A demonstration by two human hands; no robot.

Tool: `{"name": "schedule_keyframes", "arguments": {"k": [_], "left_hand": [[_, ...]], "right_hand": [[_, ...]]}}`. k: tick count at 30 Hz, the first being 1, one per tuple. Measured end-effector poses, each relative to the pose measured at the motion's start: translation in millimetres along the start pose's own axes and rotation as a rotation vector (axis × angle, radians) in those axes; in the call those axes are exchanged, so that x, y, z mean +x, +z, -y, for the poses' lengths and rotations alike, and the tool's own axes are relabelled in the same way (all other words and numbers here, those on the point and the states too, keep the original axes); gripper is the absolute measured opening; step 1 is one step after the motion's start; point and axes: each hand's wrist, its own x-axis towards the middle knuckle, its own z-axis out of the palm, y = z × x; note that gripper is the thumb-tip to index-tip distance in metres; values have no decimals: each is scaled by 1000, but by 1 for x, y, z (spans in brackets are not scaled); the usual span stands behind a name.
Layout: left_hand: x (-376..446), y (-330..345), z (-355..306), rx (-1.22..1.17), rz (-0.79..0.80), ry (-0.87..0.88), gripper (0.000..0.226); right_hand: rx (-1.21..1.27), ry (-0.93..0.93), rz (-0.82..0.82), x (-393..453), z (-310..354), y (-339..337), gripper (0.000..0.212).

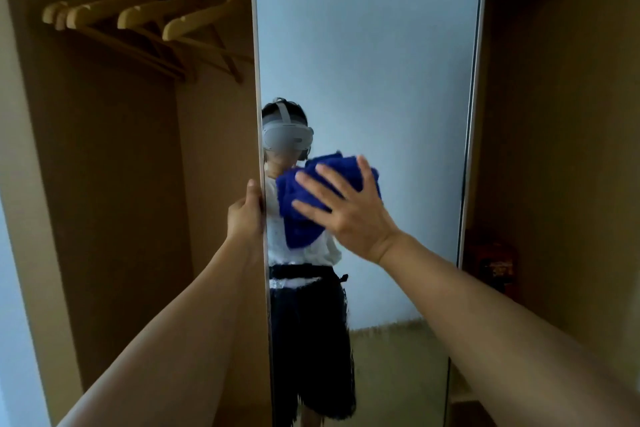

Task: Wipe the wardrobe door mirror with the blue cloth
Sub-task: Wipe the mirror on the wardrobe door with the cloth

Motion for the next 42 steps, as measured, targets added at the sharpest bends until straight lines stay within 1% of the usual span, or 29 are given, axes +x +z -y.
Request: {"name": "schedule_keyframes", "arguments": {"k": [2,4,8,10,12,14,16,18,21,22,24,26,29,32,36,38,40,42], "left_hand": [[1,1,3,19,-18,23,41],[0,3,4,41,-45,39,39],[-2,8,5,42,-80,73,41],[-2,10,6,58,-110,88,41],[-2,11,6,52,-128,94,41],[-2,12,7,54,-143,85,42],[-2,14,9,43,-152,84,45],[-1,15,11,40,-164,90,48],[2,17,12,47,-192,72,47],[3,17,13,53,-205,62,49],[5,19,18,77,-225,48,50],[3,19,23,84,-237,28,45],[1,19,26,84,-251,29,43],[-1,19,25,89,-266,32,40],[3,19,30,110,-277,40,46],[6,18,32,122,-276,43,45],[8,18,32,125,-276,40,50],[9,19,33,134,-296,42,53]], "right_hand": [[-23,147,-12,6,-22,-3,40],[6,257,-15,9,-34,-7,44],[77,385,-32,2,-22,-9,47],[109,383,-34,-13,-7,-7,49],[137,323,-21,-39,9,-3,50],[162,242,30,-69,25,0,54],[165,171,118,-94,37,2,61],[161,119,168,-103,36,3,61],[151,59,152,-95,14,4,53],[145,68,142,-89,4,4,52],[129,150,111,-75,-16,2,52],[123,252,90,-60,-36,0,52],[110,373,105,-40,-62,-3,57],[104,470,109,-32,-73,-5,62],[97,574,78,-43,-56,-2,57],[118,617,89,-61,-41,1,58],[125,601,106,-85,-24,5,60],[118,542,141,-111,-10,8,66]]}}
